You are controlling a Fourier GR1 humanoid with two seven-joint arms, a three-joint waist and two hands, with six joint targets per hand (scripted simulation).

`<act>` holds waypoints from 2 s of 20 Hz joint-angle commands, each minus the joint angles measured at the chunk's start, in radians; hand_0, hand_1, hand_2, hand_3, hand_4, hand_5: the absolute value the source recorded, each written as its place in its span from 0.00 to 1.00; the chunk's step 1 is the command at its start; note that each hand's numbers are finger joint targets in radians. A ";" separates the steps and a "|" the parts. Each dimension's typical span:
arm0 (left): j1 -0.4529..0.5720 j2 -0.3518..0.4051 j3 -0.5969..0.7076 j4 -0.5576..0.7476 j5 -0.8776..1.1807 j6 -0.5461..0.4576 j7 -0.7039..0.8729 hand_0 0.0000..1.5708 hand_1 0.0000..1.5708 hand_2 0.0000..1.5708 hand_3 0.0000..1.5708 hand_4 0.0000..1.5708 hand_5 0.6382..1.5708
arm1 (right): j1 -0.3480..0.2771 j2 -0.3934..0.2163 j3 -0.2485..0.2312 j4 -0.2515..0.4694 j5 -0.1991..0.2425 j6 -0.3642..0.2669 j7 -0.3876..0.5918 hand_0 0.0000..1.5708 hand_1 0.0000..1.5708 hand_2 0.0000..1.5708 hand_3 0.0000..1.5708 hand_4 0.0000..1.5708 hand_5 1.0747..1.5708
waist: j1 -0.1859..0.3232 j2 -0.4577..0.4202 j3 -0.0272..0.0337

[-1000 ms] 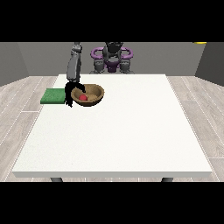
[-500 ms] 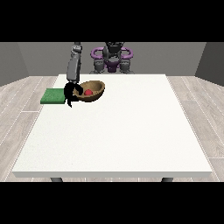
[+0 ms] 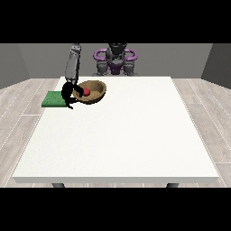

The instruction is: Pick the cup and pour the ball into the bowl, then pick the bowl and place it on the pad

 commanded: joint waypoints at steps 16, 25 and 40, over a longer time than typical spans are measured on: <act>0.163 0.093 0.085 0.143 -0.003 -0.040 -0.138 0.00 0.00 0.00 0.00 0.77 0.97 | -0.073 -0.451 -0.026 0.075 0.054 0.181 0.340 1.00 1.00 1.00 0.34 0.70 0.99 | -0.163 -0.036 0.0025; 0.226 0.117 0.086 0.224 -0.059 -0.059 -0.299 0.00 0.00 0.00 0.00 0.77 0.98 | -0.099 -0.318 -0.012 0.044 0.038 0.129 0.358 1.00 1.00 1.00 0.31 0.68 0.99 | -0.185 -0.008 0.0021; 0.157 0.194 0.096 0.198 0.028 -0.057 -0.237 0.00 0.00 0.00 0.00 0.76 0.99 | -0.151 -0.374 -0.093 0.190 0.028 0.058 0.274 1.00 1.00 1.00 0.69 0.00 0.96 | -0.172 0.066 0.0037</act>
